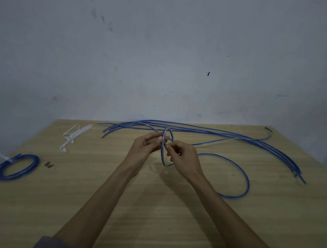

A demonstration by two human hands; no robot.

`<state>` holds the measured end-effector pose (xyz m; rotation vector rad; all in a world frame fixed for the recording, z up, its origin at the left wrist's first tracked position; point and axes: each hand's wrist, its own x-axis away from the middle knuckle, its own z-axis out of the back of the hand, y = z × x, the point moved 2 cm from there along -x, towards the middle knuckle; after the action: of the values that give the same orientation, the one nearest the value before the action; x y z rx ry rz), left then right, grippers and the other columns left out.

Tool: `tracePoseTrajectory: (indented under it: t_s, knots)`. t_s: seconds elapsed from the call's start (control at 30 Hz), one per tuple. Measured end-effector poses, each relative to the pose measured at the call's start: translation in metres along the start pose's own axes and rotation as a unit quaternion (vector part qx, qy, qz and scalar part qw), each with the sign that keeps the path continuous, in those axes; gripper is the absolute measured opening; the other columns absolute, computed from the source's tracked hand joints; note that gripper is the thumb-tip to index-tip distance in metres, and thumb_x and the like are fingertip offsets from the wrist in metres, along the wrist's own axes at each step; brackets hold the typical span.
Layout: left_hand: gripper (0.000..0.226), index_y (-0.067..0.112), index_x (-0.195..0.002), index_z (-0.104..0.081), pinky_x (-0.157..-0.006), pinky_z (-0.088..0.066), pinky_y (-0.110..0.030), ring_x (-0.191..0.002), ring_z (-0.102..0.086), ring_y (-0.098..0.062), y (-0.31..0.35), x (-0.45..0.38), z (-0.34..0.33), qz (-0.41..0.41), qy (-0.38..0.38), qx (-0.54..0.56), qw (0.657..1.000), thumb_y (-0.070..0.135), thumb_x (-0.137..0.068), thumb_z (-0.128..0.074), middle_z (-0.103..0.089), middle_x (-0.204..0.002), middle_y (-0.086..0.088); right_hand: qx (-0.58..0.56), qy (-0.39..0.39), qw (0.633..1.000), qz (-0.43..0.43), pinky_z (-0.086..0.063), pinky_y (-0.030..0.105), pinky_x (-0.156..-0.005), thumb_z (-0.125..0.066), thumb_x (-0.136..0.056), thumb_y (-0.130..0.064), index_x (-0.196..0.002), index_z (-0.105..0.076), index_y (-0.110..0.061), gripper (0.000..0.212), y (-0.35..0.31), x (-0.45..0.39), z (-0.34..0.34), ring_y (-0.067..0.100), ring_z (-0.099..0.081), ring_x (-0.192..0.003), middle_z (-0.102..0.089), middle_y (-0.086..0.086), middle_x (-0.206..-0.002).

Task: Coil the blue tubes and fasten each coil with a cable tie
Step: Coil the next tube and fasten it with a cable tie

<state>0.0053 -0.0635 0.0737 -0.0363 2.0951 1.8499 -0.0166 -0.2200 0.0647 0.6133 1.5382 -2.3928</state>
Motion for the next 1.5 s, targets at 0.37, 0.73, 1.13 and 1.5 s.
tracePoseTrajectory:
  t_s: [0.37, 0.73, 1.13, 1.5]
  knots:
    - [0.031, 0.009, -0.092, -0.062, -0.08, -0.056, -0.03, -0.083, -0.071, -0.023, -0.012, -0.012, -0.006, -0.032, 0.103, -0.107, 0.988, 0.02, -0.109, -0.039, -0.075, -0.086, -0.012, -0.03, -0.046, 0.998, 0.005, -0.056, 0.029, -0.079, -0.061, -0.098, -0.038, -0.127, -0.057, -0.028, 0.031, 0.004, 0.016, -0.023, 0.003, -0.067, -0.093, -0.07, -0.016, -0.107]
    - [0.036, 0.01, -0.085, -0.05, -0.043, -0.036, -0.02, -0.038, -0.03, -0.005, -0.012, -0.03, 0.007, 0.047, 0.126, 0.204, 0.97, 0.021, -0.11, -0.027, -0.033, -0.047, 0.009, 0.156, -0.145, 0.975, 0.06, -0.051, 0.042, -0.079, -0.047, -0.103, -0.032, -0.102, -0.054, -0.03, 0.007, 0.02, 0.024, -0.032, 0.012, -0.059, -0.087, -0.065, -0.007, -0.092]
    - [0.039, 0.017, -0.074, -0.038, -0.045, -0.031, -0.022, -0.04, -0.025, -0.007, -0.007, -0.026, 0.017, 0.089, 0.049, 0.268, 0.958, 0.029, -0.11, -0.027, -0.027, -0.051, 0.008, 0.137, -0.131, 0.98, 0.051, -0.051, 0.031, -0.074, -0.048, -0.103, -0.042, -0.11, -0.061, -0.031, 0.018, 0.02, 0.023, -0.038, 0.006, -0.06, -0.083, -0.066, -0.011, -0.091]
    - [0.038, 0.019, -0.07, -0.036, -0.046, -0.012, -0.023, -0.042, -0.017, -0.004, -0.001, -0.023, 0.053, 0.13, -0.093, 0.042, 0.986, 0.029, -0.107, -0.032, -0.023, -0.054, 0.01, 0.388, -0.293, 0.874, -0.007, -0.041, 0.033, -0.06, -0.044, -0.094, -0.07, -0.072, -0.056, -0.019, 0.056, 0.041, -0.033, -0.002, 0.021, -0.055, -0.067, -0.057, 0.0, -0.069]
